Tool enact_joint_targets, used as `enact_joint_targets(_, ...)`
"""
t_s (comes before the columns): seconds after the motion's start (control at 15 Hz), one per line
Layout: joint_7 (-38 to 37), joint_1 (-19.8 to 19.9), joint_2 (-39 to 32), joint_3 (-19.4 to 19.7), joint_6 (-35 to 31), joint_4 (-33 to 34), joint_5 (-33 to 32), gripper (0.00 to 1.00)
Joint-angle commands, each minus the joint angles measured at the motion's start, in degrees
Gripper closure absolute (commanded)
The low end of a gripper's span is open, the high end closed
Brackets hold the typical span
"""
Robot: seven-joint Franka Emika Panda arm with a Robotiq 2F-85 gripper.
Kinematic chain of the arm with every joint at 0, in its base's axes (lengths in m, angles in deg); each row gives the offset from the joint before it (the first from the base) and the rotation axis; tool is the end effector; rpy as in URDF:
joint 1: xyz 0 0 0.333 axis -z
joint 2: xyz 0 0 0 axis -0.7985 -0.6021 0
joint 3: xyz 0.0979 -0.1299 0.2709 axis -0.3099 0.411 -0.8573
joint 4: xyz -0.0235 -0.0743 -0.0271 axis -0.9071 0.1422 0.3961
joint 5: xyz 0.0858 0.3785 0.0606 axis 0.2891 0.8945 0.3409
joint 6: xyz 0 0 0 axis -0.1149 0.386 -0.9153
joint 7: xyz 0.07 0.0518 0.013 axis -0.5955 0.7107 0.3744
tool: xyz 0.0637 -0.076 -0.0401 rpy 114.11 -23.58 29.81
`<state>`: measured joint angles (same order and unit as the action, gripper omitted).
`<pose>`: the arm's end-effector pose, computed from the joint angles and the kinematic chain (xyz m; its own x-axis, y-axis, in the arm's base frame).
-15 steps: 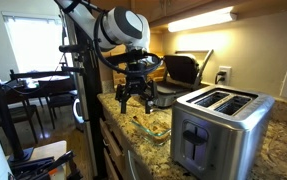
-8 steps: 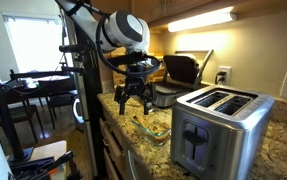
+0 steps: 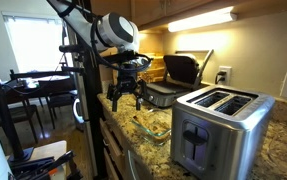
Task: Put one slice of bread in the bread toaster then push the lever down
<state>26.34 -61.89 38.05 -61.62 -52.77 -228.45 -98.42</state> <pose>0.4027 0.1191 0.3285 0.6987 0.5197 -0.4917 0.6701 -0.7162 0.1952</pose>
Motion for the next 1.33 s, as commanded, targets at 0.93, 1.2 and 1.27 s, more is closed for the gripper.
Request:
enact_joint_targets(0.93, 1.08, 1.06, 0.70, 3.92, -5.49, -0.29, 4.89, 0.00)
enact_joint_targets(1.2, 2.55, 2.05, 1.45, 5.76, -8.35, -1.87, 5.58, 0.00)
enact_joint_targets(1.27, 2.85, 2.22, 1.47, 6.12, -8.91, -2.21, 5.56, 0.00)
